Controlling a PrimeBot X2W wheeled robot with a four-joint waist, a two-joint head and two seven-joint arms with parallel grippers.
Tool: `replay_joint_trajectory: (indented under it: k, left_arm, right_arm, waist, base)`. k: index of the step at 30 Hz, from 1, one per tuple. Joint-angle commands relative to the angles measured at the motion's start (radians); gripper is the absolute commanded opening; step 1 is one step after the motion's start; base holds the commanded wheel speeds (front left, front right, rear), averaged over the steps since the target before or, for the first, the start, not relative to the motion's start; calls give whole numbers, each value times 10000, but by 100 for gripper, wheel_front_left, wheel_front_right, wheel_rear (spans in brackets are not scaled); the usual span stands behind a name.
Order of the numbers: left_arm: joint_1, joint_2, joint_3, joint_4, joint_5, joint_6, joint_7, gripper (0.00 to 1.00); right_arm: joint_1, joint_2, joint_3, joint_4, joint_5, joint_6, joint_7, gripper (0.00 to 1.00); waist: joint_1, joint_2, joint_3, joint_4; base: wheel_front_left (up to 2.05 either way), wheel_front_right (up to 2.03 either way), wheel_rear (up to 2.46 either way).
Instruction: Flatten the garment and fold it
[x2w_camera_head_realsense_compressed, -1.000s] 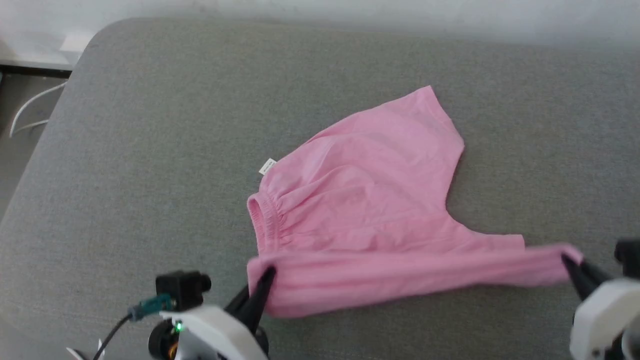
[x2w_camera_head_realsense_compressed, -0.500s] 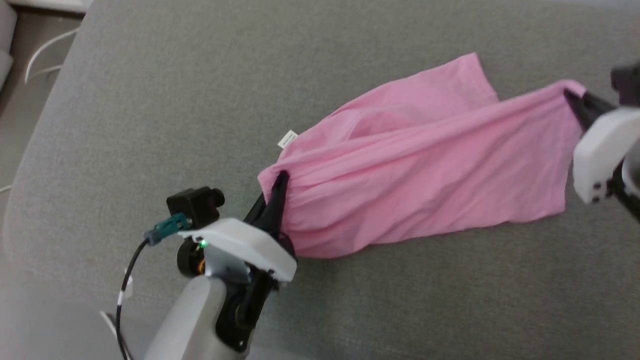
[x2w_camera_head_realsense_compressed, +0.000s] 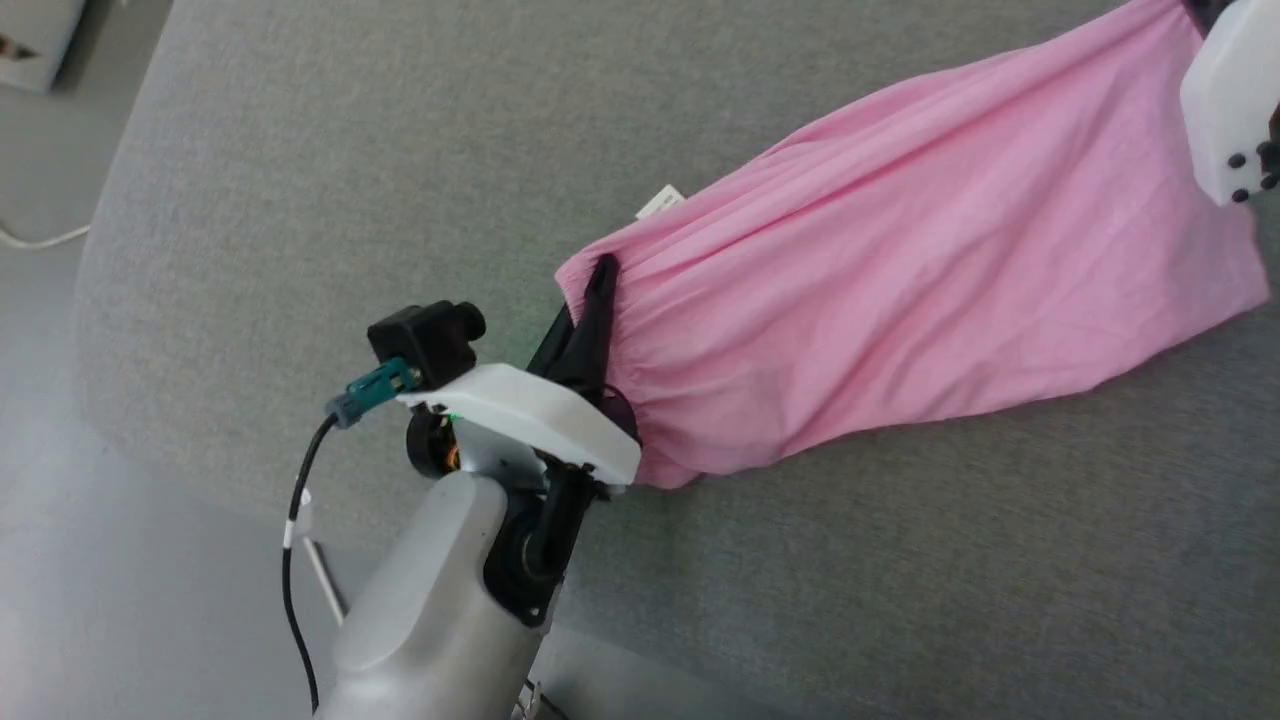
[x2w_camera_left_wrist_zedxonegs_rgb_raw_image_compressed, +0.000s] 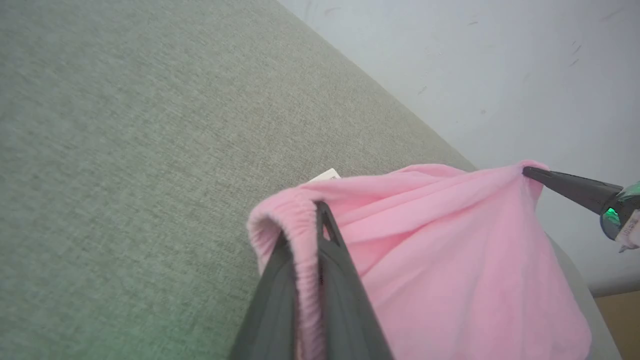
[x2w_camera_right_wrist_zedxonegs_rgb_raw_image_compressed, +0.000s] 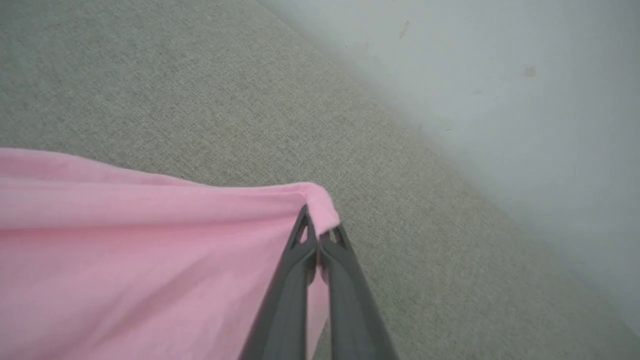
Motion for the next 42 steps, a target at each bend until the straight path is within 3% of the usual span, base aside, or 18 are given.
replay_joint_trajectory:
  k: [1,4,5,6,7,8,9,17,24,28,38,42]
  left_arm:
    - [-229,-22,-101,148,-133,-42,-147,0]
    - [-387,-33,-322,356,-304,-52,-299,0]
    - [-427,-36,-382,417,-357,-55,-354,8]
    - [-463,-37,-438,467,-413,-63,-414,48]
    - [-495,-38,-520,495,-470,-117,-475,100]
    - [-514,-39,-589,529,-533,-148,-527,100]
    - [-534,-40,-658,564,-560,-179,-574,100]
    - [-327,95,-771,566,-389,-266,-1068,100]
    - [540,686,-852,-39,194,93,-1239,100]
    - [950,904,-937,-360,379,332,-1225,100]
    - [1656,1225,-1610,-349,978,1022,-665,100]
    - [1671,1289,-1688,356,1173,1479,-406,100]
  right_arm:
    - [-361,-138,244,309,55,-23,136,0]
    - [-753,-208,742,767,222,-23,430,0]
    - [-862,-234,877,903,298,-23,511,0]
    - [-956,-250,954,1068,382,-23,624,0]
    - [-1015,-252,1025,1235,481,-23,786,0]
    - [-1061,-255,1123,1344,582,-23,906,41]
    - [-1109,-268,1164,1439,672,-23,938,100]
    - [-458,-155,561,1539,1171,-23,-709,100]
    - [1629,239,-822,557,1292,-23,-2769,100]
    - [2727,589,-1583,-141,1090,-23,-3364,100]
    - [6380,2719,-4102,-3190,-101,-23,-4466,100]
    - [7331,3754,-4363,-4064,-488,-23,-4647,100]
  waist:
    - [-2,0,700,655]
    - [-2,0,832,735]
    - [-2,0,854,749]
    - [-2,0,868,756]
    - [-2,0,871,756]
    - [-2,0,858,745]
    - [-2,0,830,723]
    - [-2,0,-95,431]
    - [-2,0,-1298,17]
    - [-2,0,-1703,-163]
    - [-2,0,-2402,-586]
    - [-2,0,-2401,-870]
  base:
    - [0,0,0]
    - [0,0,0]
    - [0,0,0]
    - [0,0,0]
    - [0,0,0]
    - [0,0,0]
    - [0,0,0]
    - [0,0,0]
    - [0,0,0]
    - [0,0,0]
    - [0,0,0]
    - [0,0,0]
